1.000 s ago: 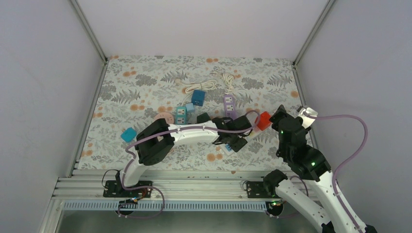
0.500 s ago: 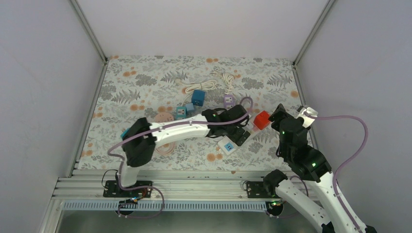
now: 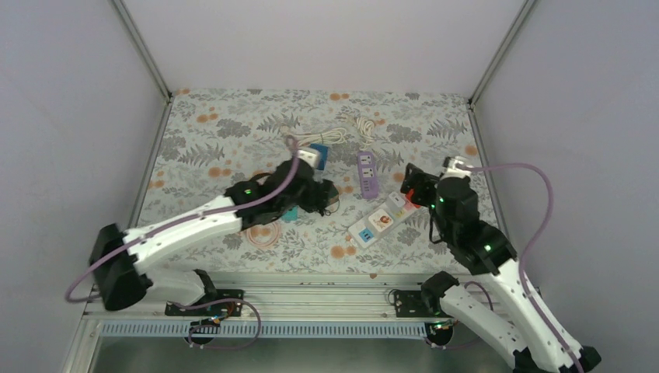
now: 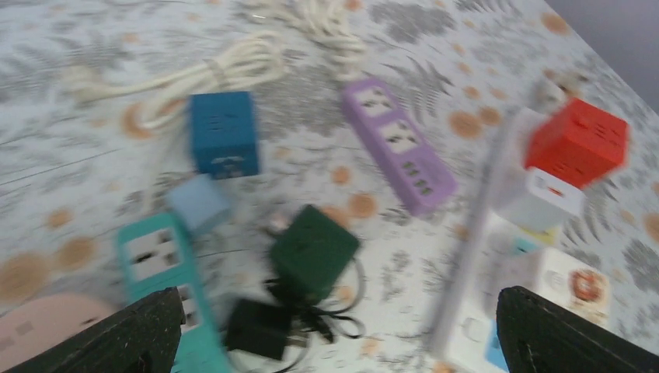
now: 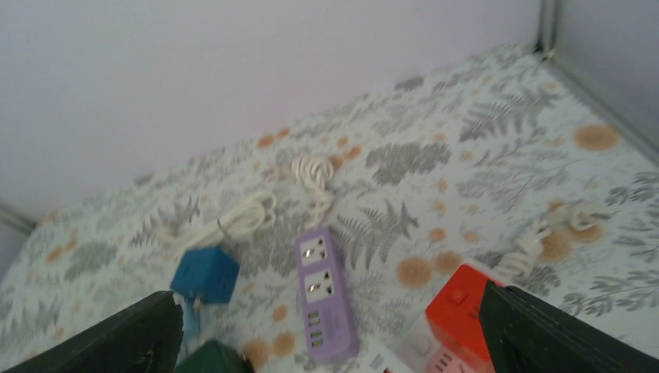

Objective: Insert the plug

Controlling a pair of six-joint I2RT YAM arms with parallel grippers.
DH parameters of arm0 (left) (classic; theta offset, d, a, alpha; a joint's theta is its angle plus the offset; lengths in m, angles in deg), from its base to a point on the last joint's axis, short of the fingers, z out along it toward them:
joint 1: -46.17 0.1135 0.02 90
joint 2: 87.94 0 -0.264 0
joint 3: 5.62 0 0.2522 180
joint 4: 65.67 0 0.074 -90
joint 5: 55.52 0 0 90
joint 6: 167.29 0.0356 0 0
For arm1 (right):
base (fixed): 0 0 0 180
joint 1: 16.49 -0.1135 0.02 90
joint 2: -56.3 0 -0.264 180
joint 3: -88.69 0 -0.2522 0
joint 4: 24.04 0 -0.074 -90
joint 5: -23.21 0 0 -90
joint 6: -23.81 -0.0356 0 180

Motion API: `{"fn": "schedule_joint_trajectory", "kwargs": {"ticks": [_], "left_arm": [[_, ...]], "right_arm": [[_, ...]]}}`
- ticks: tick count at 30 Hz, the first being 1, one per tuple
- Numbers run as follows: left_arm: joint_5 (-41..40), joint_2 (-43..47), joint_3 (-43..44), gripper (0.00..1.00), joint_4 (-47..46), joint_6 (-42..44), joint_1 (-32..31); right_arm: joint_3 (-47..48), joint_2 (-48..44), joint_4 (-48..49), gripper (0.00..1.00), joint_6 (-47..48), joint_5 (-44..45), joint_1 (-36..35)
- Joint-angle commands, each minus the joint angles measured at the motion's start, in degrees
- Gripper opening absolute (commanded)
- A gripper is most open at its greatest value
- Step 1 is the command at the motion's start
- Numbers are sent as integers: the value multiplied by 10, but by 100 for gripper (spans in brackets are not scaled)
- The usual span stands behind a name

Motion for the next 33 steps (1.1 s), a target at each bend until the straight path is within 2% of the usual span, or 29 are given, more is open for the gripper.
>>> {"fn": "schedule_joint_trajectory", "kwargs": {"ticks": [1,6,9,17,26,33], "left_arm": [[-49,111,-79,100,-35,-50,54],[-28,216,-147,100,-47,-46,131],[-7,248,-162,100,-47,-40,171],[97,230,-189,100,-91,-52,280],[165,173,-162,100,-126,-18,307],[182,141,-142,100,-132,0,309]], "right_arm": [[-3,69,27,98,23,-96,-1],[-24,174,113,98,53,-197,-1],[-10,258,150,98,58,-224,-3],[34,455,259,100,113,-294,-27],[96,602,293,98,192,-342,-65],[107,671,300,99,200,-277,-95]]}}
